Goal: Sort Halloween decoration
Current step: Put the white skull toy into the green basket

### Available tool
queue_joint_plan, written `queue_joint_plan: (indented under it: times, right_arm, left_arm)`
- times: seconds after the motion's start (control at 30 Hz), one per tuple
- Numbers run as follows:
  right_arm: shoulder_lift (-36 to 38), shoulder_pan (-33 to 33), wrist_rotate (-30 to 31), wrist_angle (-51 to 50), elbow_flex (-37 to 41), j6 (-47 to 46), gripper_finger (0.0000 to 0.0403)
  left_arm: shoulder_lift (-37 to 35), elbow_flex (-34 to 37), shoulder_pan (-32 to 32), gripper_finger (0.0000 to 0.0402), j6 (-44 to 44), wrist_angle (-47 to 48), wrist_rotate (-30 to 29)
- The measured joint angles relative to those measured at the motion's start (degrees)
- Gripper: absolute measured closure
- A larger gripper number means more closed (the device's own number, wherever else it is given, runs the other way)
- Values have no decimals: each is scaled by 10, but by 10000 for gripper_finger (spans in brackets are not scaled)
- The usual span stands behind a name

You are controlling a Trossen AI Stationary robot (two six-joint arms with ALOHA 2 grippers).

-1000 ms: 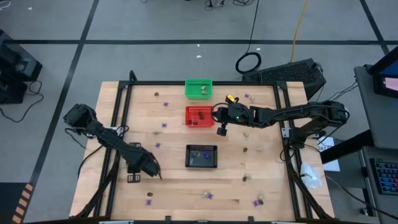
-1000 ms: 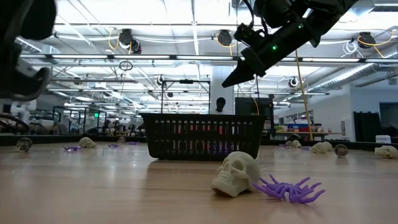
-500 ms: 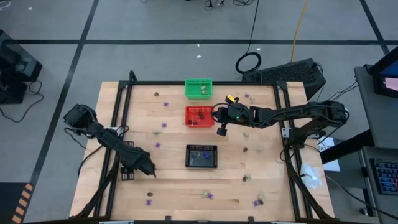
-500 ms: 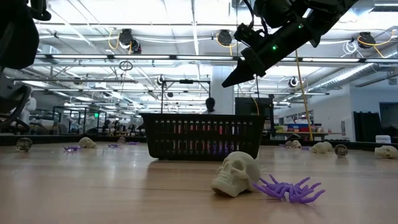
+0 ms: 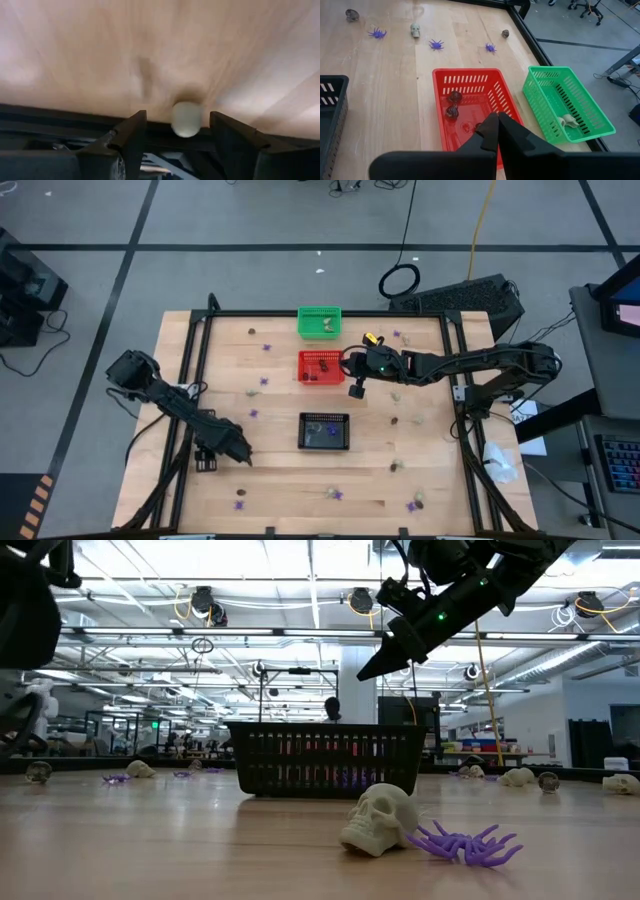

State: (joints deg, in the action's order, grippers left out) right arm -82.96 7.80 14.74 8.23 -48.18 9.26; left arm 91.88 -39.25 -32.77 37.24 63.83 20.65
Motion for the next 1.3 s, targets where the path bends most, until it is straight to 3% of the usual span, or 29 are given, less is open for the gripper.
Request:
queue_joint_plan:
  times: [0.37, 0.93, 1.3]
  right_arm:
    - [0, 0, 0, 0, 0, 0, 403]
    - [0, 0, 0, 1, 0, 0, 403]
    - [0, 0, 0, 1, 0, 0, 403]
  left_arm:
    - [0, 38, 0, 203, 0, -18, 12]
    - [-4, 10, 0, 393, -25, -34, -16]
    - [-27, -26, 25, 401, -29, -66, -40]
